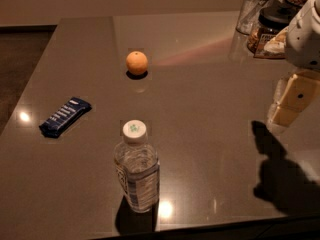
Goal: Move blue plastic bottle near rxbar blueberry
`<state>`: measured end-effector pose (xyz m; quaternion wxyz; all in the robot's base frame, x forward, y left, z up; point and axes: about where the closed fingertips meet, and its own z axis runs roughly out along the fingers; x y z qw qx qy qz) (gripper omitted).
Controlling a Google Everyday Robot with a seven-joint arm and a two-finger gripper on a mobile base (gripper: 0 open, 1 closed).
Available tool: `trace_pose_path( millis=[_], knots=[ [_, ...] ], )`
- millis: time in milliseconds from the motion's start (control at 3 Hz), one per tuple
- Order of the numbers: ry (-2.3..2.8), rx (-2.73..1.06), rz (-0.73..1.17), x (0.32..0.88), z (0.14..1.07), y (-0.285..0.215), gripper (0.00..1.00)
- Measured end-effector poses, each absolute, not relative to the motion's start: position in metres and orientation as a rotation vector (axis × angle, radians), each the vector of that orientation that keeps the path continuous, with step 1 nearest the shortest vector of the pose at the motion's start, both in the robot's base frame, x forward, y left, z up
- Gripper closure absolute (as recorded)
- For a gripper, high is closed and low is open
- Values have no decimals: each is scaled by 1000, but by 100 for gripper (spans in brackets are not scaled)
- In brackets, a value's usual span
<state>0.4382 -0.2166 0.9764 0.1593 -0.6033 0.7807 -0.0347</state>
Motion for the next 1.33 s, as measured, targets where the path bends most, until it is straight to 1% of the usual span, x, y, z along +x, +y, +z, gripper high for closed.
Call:
trace_pose_path(
  millis=[333, 667, 1333],
  knots=[
    [2231, -1724, -99, 438, 976, -217, 0],
    [2161, -1750, -15, 436, 980, -193, 0],
    [1876, -1876, 248, 408, 984, -108, 0]
  ],
)
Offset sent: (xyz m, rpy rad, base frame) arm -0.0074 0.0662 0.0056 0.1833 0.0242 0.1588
